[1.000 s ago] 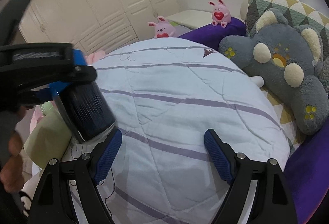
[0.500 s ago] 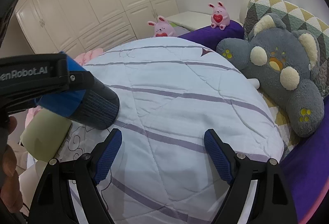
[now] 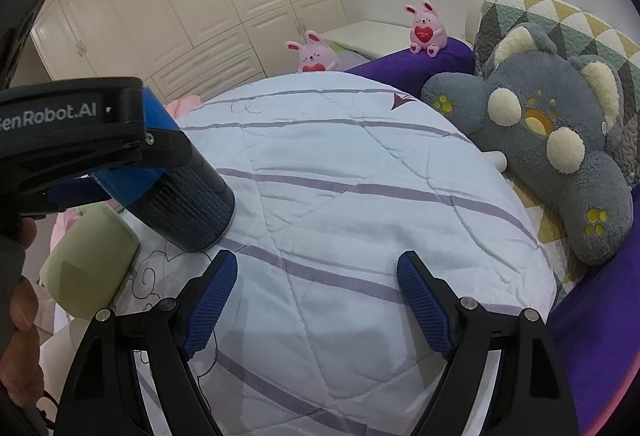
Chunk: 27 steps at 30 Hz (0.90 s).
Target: Flip cup upright
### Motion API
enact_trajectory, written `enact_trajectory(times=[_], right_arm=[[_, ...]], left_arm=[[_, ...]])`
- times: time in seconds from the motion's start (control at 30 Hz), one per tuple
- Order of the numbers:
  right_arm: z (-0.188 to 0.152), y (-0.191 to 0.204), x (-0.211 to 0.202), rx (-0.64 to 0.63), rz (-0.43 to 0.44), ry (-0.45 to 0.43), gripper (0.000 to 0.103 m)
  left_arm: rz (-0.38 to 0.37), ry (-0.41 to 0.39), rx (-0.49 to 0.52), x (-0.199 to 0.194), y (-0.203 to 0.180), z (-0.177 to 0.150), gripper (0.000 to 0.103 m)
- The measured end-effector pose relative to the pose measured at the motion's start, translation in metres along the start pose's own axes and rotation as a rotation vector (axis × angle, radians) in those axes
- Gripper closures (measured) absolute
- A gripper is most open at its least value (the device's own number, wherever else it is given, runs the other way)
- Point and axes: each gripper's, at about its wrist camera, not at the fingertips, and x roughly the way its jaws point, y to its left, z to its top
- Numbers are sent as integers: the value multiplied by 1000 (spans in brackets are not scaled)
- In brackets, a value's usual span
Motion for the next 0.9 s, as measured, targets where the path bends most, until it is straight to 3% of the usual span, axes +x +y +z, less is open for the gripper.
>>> enact_trajectory(times=[0.27, 0.33, 0.5, 0.9], right_arm=[[-2, 7, -8, -18, -1, -18, 19], [-2, 9, -12, -25, 5, -28, 19], [-5, 17, -27, -61, 18, -57, 19], [-20, 41, -77, -201, 65, -193, 19]], left_arm=[[-25, -59, -7, -34, 22, -18, 14], [-25, -79, -9, -43, 28, -23, 9], [-8, -169, 9, -75, 44, -41, 6], [-27, -248, -6, -118, 73, -84, 6]])
